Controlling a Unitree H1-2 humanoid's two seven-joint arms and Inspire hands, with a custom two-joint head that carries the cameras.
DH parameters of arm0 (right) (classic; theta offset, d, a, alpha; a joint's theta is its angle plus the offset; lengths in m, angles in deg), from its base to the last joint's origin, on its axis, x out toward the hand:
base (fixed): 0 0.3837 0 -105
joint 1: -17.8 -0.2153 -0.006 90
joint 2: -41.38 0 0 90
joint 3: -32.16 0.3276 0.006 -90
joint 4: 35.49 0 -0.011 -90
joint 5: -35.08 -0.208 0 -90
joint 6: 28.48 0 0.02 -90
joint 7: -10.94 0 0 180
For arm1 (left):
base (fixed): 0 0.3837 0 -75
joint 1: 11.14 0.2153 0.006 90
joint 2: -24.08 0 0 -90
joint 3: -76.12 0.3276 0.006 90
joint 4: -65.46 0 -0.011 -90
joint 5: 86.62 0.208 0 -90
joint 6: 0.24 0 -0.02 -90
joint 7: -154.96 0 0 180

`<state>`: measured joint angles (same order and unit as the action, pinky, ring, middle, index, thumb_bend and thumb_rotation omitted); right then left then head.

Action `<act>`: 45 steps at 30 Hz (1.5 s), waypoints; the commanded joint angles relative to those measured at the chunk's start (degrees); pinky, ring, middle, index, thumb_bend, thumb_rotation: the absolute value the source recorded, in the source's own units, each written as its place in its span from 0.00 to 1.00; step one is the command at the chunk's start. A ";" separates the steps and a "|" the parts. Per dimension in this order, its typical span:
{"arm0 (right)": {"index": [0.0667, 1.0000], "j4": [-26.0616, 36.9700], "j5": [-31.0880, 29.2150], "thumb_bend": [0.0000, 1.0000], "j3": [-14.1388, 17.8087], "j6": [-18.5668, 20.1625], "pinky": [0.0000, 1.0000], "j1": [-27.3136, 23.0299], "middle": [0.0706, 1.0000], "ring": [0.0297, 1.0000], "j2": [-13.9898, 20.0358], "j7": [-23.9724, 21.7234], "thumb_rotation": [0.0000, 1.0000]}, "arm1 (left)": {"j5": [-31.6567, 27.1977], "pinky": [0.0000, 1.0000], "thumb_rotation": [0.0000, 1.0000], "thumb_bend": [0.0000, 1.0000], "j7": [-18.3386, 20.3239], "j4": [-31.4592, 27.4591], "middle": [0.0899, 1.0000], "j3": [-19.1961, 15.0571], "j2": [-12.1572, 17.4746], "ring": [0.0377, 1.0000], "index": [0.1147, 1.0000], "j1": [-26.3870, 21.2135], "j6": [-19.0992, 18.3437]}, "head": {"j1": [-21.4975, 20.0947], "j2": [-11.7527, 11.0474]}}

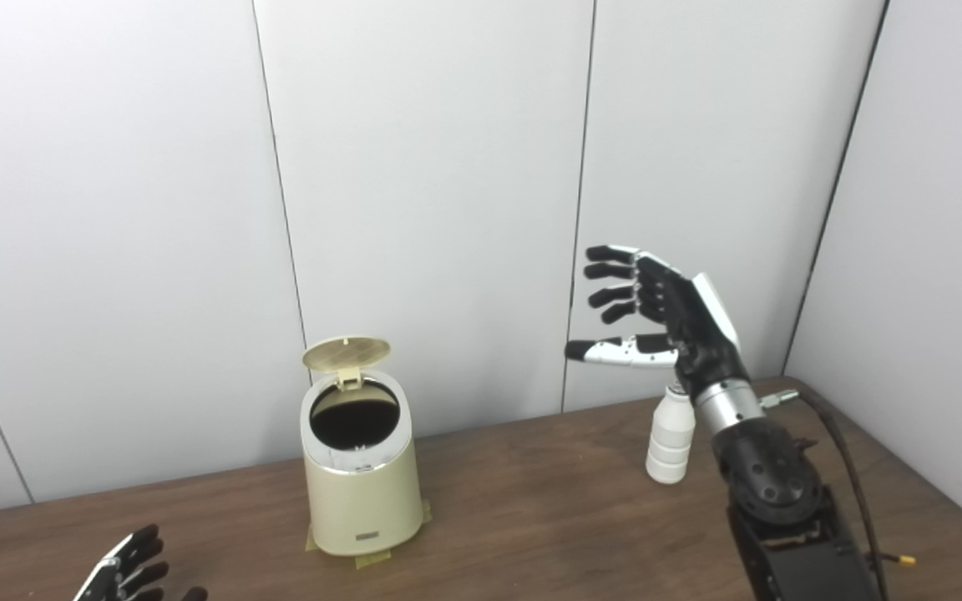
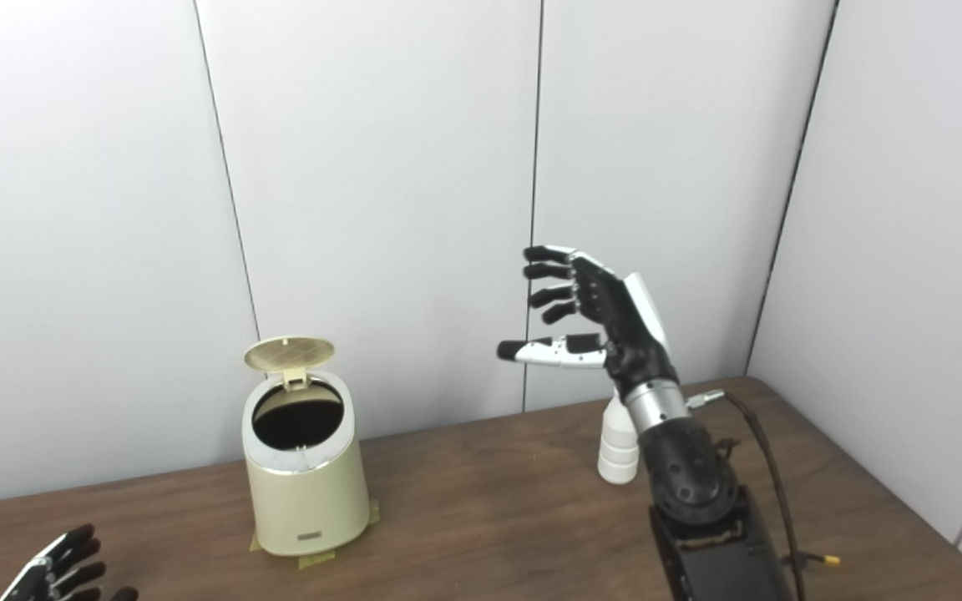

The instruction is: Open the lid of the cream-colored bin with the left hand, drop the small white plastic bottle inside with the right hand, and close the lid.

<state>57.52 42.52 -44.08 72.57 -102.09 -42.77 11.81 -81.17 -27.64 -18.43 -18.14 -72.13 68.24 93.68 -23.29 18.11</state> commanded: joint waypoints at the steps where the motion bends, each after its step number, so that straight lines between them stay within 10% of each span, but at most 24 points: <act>1: 0.73 -0.35 -0.59 0.81 1.77 -0.69 0.66 -3.87 0.74 0.69 2.80 1.40 0.12 | -0.58 0.73 0.07 0.55 -0.16 -0.72 0.82 -0.37 0.63 0.77 0.84 -2.81 2.04 | -0.25 -0.02; 27: 0.91 -5.93 -2.67 0.82 0.03 9.47 0.79 3.28 0.90 0.86 13.15 -6.10 0.17 | -1.96 0.72 0.00 0.51 1.39 -4.18 0.82 -0.62 0.54 0.77 0.84 -2.43 -0.47 | -1.31 1.08; 45: 0.90 -14.40 -4.36 0.80 -1.03 4.89 0.80 7.06 0.90 0.85 11.65 -6.61 0.09 | -1.38 0.73 0.00 0.51 1.56 -7.56 0.82 -0.36 0.63 0.78 0.84 -1.89 -3.48 | -1.26 2.04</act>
<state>42.80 38.06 -45.35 81.00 -93.01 -32.08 4.13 -82.50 -26.37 -23.51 -18.57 -72.08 67.98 89.38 -24.52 20.21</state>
